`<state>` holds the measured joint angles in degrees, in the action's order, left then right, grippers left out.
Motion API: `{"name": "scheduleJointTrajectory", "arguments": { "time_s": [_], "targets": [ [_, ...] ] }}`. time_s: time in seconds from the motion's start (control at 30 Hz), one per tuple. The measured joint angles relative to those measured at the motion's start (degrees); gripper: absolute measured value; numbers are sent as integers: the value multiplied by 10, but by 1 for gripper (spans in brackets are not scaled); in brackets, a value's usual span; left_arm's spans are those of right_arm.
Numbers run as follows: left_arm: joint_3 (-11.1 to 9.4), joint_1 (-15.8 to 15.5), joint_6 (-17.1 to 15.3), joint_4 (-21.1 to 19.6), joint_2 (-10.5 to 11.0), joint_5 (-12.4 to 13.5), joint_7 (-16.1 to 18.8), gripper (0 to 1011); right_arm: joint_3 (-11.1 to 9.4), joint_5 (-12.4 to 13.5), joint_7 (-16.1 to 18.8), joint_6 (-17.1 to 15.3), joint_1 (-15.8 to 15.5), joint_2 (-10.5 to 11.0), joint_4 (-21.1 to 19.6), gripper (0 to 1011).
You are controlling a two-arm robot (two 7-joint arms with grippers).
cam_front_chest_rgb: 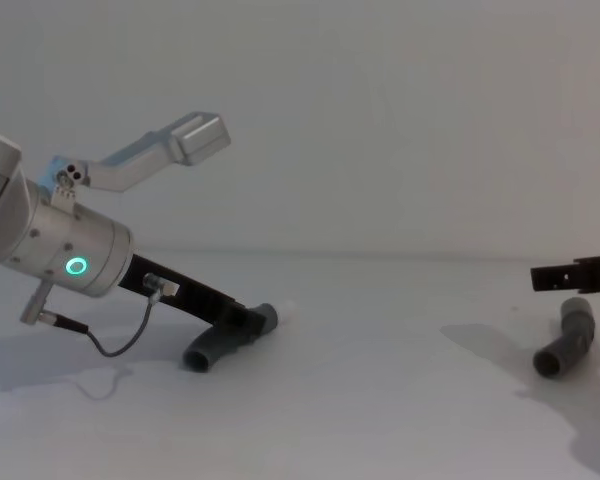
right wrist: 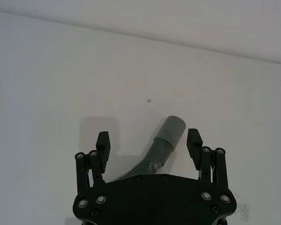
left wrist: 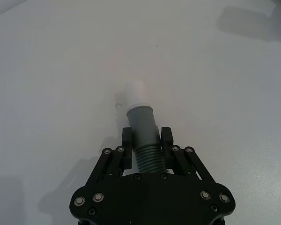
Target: Use both hands to pick up one end of the pipe from the table, align the ends, and insert them.
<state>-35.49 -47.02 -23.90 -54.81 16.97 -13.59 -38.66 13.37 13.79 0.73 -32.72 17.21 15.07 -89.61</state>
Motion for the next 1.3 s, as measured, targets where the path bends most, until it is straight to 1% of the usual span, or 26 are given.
{"name": "scheduleJointTrajectory", "arguments": {
  "time_s": [0.37,0.7,0.93,1.3],
  "targets": [
    [0,0,0,0,0,0,0,330,1,-11,-8,0,20,-14,33,1002],
    [0,0,0,0,0,0,0,330,-5,-20,-25,-3,37,-28,64,1001],
    [0,0,0,0,0,0,0,330,-10,-24,-31,-12,41,-34,74,1001],
    [0,0,0,0,0,0,0,330,-16,-24,-30,-29,36,-37,73,1002]
  ]
}}
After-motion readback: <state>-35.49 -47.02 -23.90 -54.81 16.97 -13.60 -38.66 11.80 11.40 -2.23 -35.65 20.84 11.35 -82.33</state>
